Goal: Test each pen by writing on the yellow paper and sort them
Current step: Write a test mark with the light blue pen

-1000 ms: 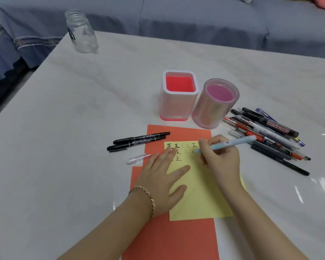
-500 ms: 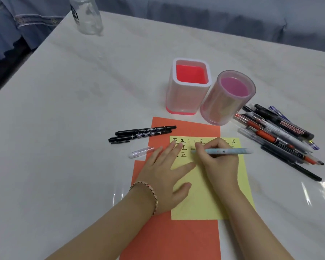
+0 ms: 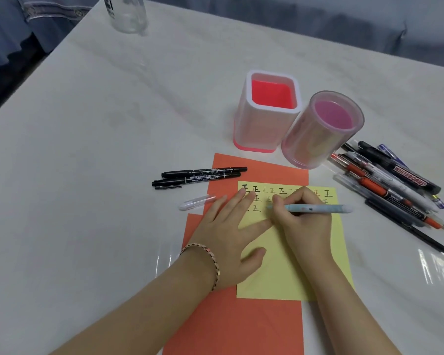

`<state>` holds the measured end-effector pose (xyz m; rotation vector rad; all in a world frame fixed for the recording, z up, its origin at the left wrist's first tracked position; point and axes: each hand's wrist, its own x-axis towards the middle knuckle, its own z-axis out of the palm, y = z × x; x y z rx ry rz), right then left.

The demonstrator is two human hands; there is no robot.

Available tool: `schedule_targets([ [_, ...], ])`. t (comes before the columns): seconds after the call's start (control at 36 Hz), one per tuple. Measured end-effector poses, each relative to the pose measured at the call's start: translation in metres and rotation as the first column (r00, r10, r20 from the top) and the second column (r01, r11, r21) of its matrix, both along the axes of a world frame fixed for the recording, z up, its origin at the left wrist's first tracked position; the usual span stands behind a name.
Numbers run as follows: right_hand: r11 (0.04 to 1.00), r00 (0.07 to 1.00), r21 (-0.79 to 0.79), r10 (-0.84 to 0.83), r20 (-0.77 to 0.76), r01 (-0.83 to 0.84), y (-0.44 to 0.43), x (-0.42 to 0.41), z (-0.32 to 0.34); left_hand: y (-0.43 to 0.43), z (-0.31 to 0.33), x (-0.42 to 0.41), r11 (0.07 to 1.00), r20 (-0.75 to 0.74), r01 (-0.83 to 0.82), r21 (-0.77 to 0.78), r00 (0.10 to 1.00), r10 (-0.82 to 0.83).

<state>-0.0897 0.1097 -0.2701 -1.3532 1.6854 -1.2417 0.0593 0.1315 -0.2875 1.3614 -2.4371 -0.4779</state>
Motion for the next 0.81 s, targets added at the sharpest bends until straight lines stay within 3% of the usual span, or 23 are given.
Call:
schedule_targets([
  [0.81,1.0,0.997,0.005,-0.022,-0.069,0.023,0.0,0.0005,-0.0018,0.0001,0.0026,-0.0003,0.999,0.003,-0.001,0.038,1.0,0.001],
])
